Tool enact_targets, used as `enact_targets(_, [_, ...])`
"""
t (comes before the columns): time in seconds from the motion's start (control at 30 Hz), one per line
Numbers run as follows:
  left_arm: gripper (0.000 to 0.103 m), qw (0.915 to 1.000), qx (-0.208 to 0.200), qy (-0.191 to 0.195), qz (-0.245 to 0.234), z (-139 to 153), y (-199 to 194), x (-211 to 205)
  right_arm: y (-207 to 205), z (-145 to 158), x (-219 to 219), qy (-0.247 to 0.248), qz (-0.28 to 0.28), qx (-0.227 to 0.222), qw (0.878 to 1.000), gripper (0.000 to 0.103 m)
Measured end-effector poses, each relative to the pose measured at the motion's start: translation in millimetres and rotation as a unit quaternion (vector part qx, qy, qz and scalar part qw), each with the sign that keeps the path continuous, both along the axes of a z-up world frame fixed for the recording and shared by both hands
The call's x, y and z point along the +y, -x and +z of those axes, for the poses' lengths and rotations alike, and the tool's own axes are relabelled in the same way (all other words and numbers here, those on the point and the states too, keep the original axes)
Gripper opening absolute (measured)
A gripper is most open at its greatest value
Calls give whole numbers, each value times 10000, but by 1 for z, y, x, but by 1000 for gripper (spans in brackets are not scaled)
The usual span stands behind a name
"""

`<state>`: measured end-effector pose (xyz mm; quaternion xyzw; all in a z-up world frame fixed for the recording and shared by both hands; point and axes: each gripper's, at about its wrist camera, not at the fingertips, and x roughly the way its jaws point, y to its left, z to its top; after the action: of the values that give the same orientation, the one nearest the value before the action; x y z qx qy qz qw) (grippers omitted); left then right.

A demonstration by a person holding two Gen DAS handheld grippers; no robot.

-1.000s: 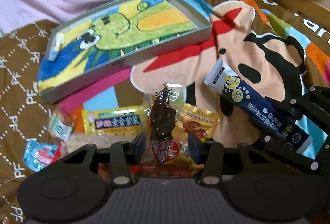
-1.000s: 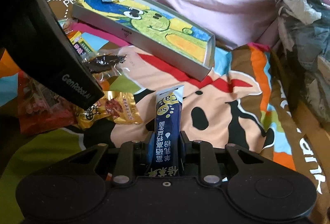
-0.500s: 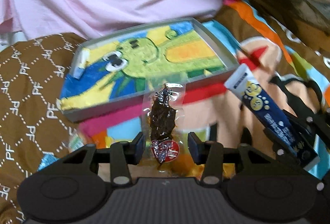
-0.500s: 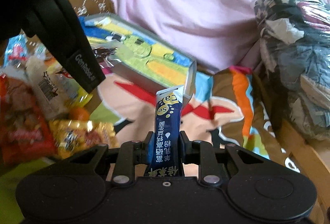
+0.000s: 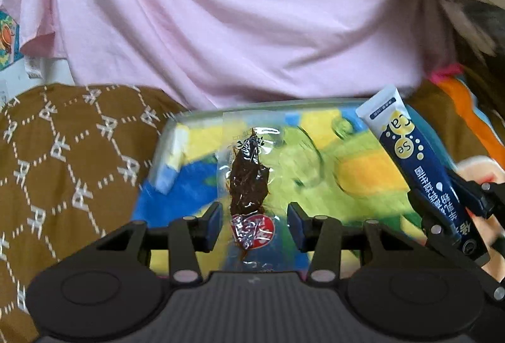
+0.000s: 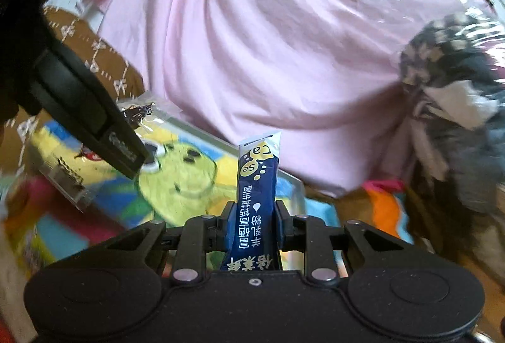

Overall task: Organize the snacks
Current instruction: 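Lift both held snacks and carry them over the grey tray, then lower both snacks into the tray and open both tools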

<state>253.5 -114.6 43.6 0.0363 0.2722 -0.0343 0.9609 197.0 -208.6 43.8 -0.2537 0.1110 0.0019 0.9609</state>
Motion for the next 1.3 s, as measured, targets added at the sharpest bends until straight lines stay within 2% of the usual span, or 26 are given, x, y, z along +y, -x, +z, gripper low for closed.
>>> enact_targets(0.23, [49, 9996, -15, -20, 273, -4, -48, 24, -64, 1, 19, -517, 190, 412, 9976, 26])
enact_targets(0.43, [49, 9986, 249, 61, 458, -22, -73, 41, -87, -13, 29, -678, 242, 817, 9941, 26])
enact_targets(0.83, [51, 9965, 646, 50, 519, -45, -84, 45, -106, -29, 23, -1278, 121, 1521, 9800, 27])
enact_targets(1.07, [51, 9957, 749, 96, 537, -49, -88, 45, -108, -28, 23, -1405, 112, 1563, 9776, 28])
enact_targets(1.3, [54, 9958, 752, 60, 518, -49, -87, 44, -108, -29, 19, -1619, 29, 1616, 9735, 35])
